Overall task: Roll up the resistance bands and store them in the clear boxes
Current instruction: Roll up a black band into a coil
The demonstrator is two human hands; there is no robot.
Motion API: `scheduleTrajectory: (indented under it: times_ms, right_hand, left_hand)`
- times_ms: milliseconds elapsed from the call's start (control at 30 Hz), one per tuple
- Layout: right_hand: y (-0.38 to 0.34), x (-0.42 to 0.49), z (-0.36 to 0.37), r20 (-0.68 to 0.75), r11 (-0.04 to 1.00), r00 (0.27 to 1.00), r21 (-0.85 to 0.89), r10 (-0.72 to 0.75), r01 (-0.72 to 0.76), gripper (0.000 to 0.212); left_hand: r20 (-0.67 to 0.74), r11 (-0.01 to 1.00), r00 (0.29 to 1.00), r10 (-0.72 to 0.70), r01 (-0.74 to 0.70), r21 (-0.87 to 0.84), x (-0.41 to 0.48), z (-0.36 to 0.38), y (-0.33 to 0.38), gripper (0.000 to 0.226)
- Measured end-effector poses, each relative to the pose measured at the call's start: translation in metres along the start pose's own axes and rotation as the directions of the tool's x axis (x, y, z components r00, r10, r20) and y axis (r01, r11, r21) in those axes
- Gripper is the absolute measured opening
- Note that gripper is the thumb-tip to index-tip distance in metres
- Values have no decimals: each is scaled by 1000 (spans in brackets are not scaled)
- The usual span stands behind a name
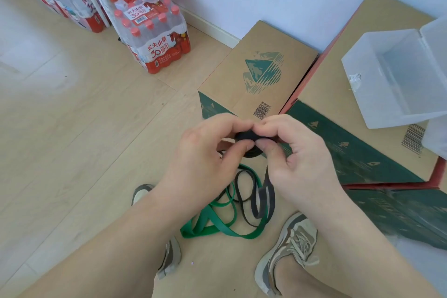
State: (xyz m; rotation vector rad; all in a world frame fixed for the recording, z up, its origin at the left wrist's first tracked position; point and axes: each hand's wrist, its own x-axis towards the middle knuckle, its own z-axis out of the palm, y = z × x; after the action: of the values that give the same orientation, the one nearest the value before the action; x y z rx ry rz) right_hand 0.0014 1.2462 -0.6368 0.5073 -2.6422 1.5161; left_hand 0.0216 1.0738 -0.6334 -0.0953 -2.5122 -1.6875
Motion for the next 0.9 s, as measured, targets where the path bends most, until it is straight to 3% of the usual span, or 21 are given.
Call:
scheduleTrajectory:
  times_ms: [67, 167, 233, 333, 400, 467, 533, 567, 633, 700, 733, 833, 900]
  right_hand:
    - [-3, -1, 1, -32, 995, 997, 70, 76, -73, 29]
    - [-9, 3, -1, -87, 916, 957, 325, 278, -237, 29]
    - [-13, 4, -1, -89, 879, 945, 403, 313, -254, 27]
    - [-14, 4, 2, -94, 897, 957, 384, 273, -218, 26]
    - [-11, 3, 2, -119, 925, 964, 332, 237, -187, 29]
    - [-4, 3, 1, -127, 963, 976, 229, 176, -144, 28]
    - [2, 1, 3, -106, 995, 992, 82, 62, -54, 24]
    - [3, 0, 5, -88, 1000, 996, 23, 4, -2, 23]
    - [5, -1, 7, -46, 994, 995, -69, -90, 86, 24]
    - [6, -1, 8, -33, 986, 991, -112, -130, 125, 26]
    - [5, -2, 7, -44, 989, 992, -91, -118, 114, 25]
    - [-1, -1, 4, -102, 989, 990, 126, 95, -81, 26]
    - [-4, 2, 1, -118, 937, 963, 285, 242, -201, 28]
  left_hand:
    - [-38, 988, 994, -103, 98, -121, 2, 1, -3, 19]
    - [-65, 916, 957, -282, 249, -314, 4, 1, -2, 14]
    - [-57, 826, 921, -386, 318, -466, 5, 1, 3, 12]
    - [-41, 731, 894, -445, 337, -593, 6, 2, 9, 10]
    - [-26, 758, 906, -422, 337, -559, 7, 2, 8, 15]
    - [-18, 878, 941, -338, 309, -366, 6, 2, 5, 28]
    - [-33, 991, 991, -133, 132, -28, 3, 1, -2, 42]
    - [-19, 995, 1000, -17, 18, 103, 1, 0, -4, 45]
    - [35, 975, 994, 108, -112, 190, -1, -1, -6, 46]
    - [50, 982, 993, 111, -118, 146, -1, 0, -5, 45]
    - [36, 996, 998, 53, -56, 75, 0, 0, -2, 45]
    - [-19, 971, 985, -174, 168, -171, 4, -1, 3, 40]
    - [-21, 923, 966, -258, 240, -301, 6, -3, 2, 30]
